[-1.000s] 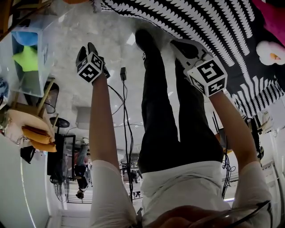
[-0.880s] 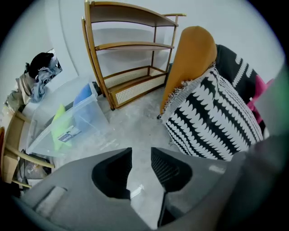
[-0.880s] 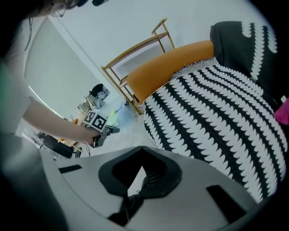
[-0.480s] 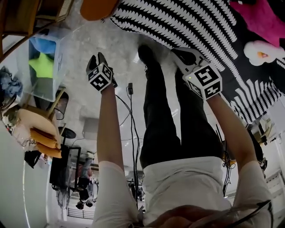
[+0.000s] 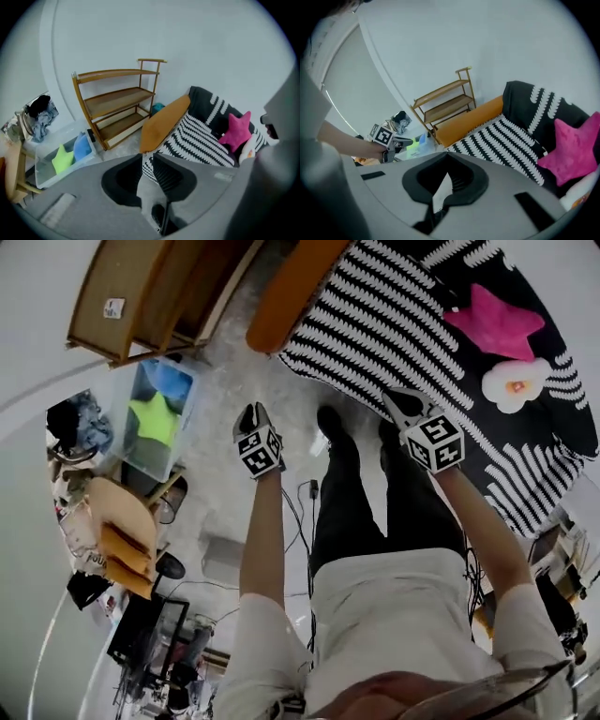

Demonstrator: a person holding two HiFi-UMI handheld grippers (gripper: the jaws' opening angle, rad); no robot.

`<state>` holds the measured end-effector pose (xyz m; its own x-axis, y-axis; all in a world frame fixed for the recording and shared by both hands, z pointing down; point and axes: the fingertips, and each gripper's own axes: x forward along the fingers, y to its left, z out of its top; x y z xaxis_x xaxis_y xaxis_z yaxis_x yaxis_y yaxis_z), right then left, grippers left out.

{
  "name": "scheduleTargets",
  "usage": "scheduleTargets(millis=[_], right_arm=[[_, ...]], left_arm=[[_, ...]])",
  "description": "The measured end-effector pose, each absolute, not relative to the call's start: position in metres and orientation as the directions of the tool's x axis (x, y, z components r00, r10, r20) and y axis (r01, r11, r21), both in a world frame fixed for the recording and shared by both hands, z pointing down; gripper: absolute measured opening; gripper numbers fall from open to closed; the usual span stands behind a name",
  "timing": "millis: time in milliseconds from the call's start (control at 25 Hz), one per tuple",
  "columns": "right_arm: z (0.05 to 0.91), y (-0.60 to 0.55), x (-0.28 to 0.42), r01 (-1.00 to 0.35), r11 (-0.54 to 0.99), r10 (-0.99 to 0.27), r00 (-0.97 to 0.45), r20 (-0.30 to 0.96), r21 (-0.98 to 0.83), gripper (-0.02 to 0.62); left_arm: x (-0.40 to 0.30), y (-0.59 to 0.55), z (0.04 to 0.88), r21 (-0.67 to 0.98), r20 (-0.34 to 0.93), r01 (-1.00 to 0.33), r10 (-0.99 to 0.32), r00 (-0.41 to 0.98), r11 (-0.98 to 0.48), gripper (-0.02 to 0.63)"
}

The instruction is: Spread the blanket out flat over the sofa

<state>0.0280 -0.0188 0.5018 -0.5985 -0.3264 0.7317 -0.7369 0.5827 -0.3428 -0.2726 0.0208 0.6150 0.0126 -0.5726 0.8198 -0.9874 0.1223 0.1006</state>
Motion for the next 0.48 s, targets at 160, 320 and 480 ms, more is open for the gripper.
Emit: scheduleTargets(millis=[160,320,480], right_arm=[[0.444,-0.026,0.036,-0.751,0.58,-0.38,-0.592,0.711,-0.315,0.003],[0.388,-0.032,0.047,-0.758,0.585,-0.426,-0.59,0.686,-0.288,0.004],[0.336,-0.032,0.067,-0.78,0.57,-0.48,-0.571,0.665,-0.258,0.004]], left_arm=[[-0.256,-0.005,0.545,0.114,0.779,-0.993,-0.623,0.063,0.042,0.064],[-0.237,-0.022,0.477,0.13,0.741,-0.991,-0.661,0.118,-0.032,0.053],[-0.212,-0.022,0.417,0.145,0.711,-0.983,-0.679,0.183,-0.113,0.046]])
